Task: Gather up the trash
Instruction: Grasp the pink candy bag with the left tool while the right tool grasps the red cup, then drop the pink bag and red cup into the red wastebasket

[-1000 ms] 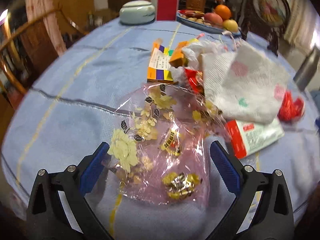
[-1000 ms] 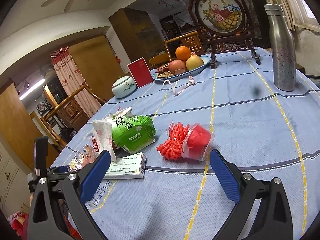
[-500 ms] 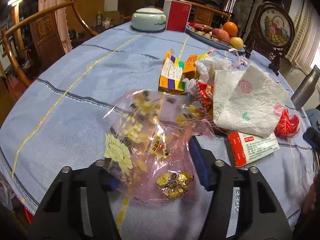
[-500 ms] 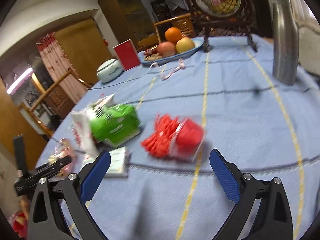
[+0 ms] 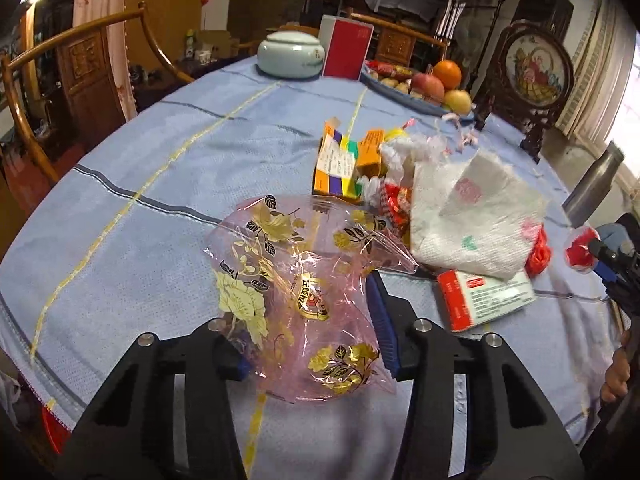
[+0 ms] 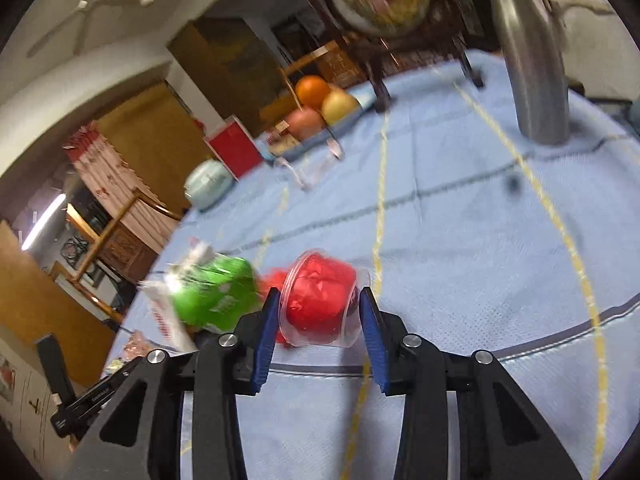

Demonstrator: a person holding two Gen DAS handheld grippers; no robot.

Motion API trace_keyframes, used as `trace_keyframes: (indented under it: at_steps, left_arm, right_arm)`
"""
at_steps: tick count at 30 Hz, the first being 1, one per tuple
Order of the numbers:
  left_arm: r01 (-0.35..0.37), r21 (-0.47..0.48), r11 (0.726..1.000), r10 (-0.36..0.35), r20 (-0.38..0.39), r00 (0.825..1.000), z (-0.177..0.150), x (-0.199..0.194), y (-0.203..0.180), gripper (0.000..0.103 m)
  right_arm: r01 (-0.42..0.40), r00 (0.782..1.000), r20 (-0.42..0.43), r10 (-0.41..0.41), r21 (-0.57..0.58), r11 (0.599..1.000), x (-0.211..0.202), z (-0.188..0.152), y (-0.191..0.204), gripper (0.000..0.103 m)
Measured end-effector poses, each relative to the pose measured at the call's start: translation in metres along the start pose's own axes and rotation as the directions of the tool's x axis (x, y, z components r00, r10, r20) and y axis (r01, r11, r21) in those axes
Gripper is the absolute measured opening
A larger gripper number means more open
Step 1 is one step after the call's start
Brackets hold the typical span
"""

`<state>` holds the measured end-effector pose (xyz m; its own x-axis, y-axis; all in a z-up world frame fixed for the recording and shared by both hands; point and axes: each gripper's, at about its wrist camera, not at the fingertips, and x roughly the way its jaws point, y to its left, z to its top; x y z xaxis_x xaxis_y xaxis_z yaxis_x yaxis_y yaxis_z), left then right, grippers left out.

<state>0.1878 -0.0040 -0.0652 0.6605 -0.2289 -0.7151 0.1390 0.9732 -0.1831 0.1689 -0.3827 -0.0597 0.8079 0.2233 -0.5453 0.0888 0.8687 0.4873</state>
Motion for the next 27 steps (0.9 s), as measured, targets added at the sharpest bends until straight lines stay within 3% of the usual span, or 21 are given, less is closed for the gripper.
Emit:
trace_keyframes:
  at_steps: [3,7,12,17,23,27]
  left_arm:
    - [0.000,-0.005,1.000,0.000,0.046,0.999,0.003,-0.022,0.006,0.047]
    - [-0.013,-0.023,1.000,0.015,0.092,0.996,0.003,-0.047,0.019,0.047]
    - [-0.039,-0.053,0.998,0.045,0.129,0.991,-0.004,-0.078,0.038,0.046]
    - [-0.118,-0.079,0.990,0.130,0.172,0.977,-0.024,-0.122,0.073,0.046]
    - [-0.218,-0.167,0.962,0.242,0.139,0.960,-0.069,-0.158,0.142,0.046]
    - [-0.272,-0.238,0.932,0.295,0.066,0.953,-0.105,-0.161,0.192,0.046]
  right_arm:
    - [-0.010,0.998,0.060,0.013,-0.042,0.999,-0.022,-0.001,0.014,0.040]
    - [-0.065,0.995,0.073,0.072,-0.085,0.994,-0.034,-0.004,0.034,0.040]
    - [-0.162,0.985,0.042,0.168,-0.125,0.979,-0.039,-0.016,0.066,0.040]
    - [-0.245,0.969,-0.018,0.247,-0.219,0.945,-0.041,-0.037,0.117,0.040]
    - [-0.348,0.937,-0.107,0.331,-0.284,0.893,-0.037,-0.062,0.176,0.040]
    - [-0.414,0.910,-0.178,0.375,-0.321,0.852,-0.033,-0.085,0.216,0.040]
